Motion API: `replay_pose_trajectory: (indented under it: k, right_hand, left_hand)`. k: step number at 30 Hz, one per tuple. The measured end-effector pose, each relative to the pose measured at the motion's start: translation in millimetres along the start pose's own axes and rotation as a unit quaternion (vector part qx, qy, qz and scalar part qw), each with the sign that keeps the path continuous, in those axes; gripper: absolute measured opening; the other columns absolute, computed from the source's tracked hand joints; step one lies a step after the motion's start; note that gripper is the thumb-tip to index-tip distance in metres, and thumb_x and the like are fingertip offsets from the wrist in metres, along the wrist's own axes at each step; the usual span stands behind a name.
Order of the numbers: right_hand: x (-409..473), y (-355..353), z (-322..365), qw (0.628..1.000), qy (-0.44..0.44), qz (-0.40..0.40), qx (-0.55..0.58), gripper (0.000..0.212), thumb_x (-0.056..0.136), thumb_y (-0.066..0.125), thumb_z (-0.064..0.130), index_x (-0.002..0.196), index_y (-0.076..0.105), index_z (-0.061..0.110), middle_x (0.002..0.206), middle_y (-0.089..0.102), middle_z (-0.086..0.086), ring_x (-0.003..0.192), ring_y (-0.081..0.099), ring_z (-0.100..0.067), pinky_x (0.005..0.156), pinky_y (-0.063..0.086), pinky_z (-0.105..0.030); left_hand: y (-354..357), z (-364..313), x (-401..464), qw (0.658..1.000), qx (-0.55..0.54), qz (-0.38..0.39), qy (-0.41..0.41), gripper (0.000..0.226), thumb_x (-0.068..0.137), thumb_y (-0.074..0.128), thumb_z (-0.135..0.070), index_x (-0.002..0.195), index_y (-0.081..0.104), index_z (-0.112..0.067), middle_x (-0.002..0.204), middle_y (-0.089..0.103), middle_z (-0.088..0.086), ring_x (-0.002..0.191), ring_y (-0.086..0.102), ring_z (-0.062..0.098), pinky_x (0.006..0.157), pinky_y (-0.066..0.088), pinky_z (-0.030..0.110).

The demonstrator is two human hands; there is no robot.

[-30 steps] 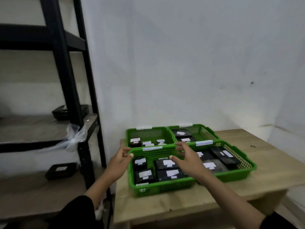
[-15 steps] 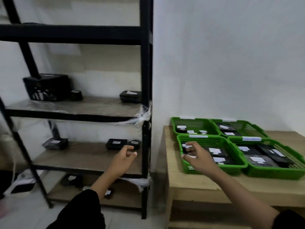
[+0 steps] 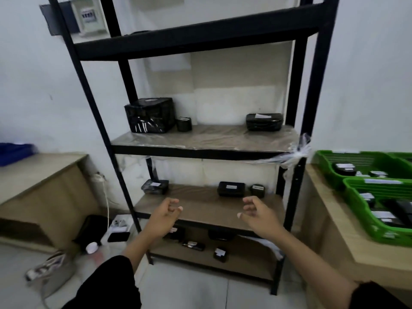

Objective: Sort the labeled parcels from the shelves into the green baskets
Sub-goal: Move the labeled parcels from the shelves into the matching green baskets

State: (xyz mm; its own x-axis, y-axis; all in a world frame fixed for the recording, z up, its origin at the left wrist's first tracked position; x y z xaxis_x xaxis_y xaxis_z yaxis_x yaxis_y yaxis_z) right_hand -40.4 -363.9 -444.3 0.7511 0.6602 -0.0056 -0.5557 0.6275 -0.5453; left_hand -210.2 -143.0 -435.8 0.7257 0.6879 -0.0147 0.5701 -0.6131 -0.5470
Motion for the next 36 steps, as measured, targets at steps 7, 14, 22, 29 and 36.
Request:
replay_pose_trajectory:
  k: [7, 14, 22, 29, 36]
  right_hand:
    - [29.4, 58.6, 0.0, 0.999, 0.019, 0.035, -0.022, 0.041, 0.086, 0.066, 0.027, 0.122, 0.047, 0.020, 0.113, 0.056, 0.001, 0.099, 0.055, -0.009, 0.074, 0.042, -0.014]
    - [87.4, 86.3, -26.4, 0.996, 0.054, 0.067, -0.018, 0.033, 0.086, 0.067, 0.023, 0.112, 0.047, 0.024, 0.097, 0.056, 0.006, 0.098, 0.058, -0.014, 0.088, 0.051, -0.034]
    - [160.7, 137.1, -84.5, 0.987, 0.094, 0.117, -0.063, 0.013, 0.087, 0.065, 0.023, 0.098, 0.063, 0.017, 0.089, 0.062, 0.003, 0.083, 0.058, -0.008, 0.066, 0.041, -0.011]
    - [192.1, 214.2, -187.7, 0.967, 0.169, 0.160, -0.107, 0.003, 0.082, 0.063, 0.022, 0.083, 0.063, 0.025, 0.086, 0.068, 0.004, 0.087, 0.064, -0.015, 0.081, 0.050, -0.029]
    - [246.2, 320.0, -336.7, 0.964, 0.196, 0.153, -0.098, 0.010, 0.083, 0.063, 0.017, 0.092, 0.058, 0.018, 0.089, 0.064, 0.000, 0.078, 0.056, -0.009, 0.053, 0.036, -0.005]
  left_hand:
    - [-27.5, 63.5, 26.7, 0.999, -0.029, -0.009, -0.033, 0.015, 0.092, 0.054, -0.021, 0.107, 0.053, -0.018, 0.080, 0.060, 0.003, 0.087, 0.062, 0.025, 0.075, 0.042, 0.031]
    - [-9.1, 101.9, 78.8, 0.998, -0.028, 0.010, -0.062, 0.017, 0.092, 0.055, -0.019, 0.108, 0.055, -0.013, 0.075, 0.058, -0.001, 0.071, 0.056, 0.012, 0.061, 0.040, 0.021]
    - [31.8, 144.7, 149.0, 0.994, -0.050, 0.055, -0.080, 0.015, 0.091, 0.054, -0.007, 0.084, 0.059, -0.019, 0.077, 0.059, 0.010, 0.069, 0.054, 0.017, 0.065, 0.045, 0.017]
    - [110.8, 221.0, 183.5, 0.987, 0.003, 0.128, -0.092, 0.032, 0.093, 0.048, -0.003, 0.077, 0.055, -0.031, 0.080, 0.057, -0.012, 0.075, 0.053, 0.002, 0.071, 0.042, 0.012]
    - [220.9, 345.3, 242.0, 0.985, -0.007, 0.153, -0.075, 0.027, 0.088, 0.054, -0.012, 0.074, 0.053, -0.035, 0.077, 0.057, -0.012, 0.072, 0.053, 0.002, 0.073, 0.045, 0.018]
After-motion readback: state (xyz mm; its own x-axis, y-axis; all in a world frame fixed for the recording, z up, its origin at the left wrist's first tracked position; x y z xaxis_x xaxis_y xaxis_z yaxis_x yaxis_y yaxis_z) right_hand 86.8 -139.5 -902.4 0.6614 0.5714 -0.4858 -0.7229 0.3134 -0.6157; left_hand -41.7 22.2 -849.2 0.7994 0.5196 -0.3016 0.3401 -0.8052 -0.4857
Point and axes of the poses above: each hand's wrist, its own x-axis towards the middle knuckle, its own y-axis out of the palm, z = x × y, the point moved 9 cm from there along x, towards the middle knuckle
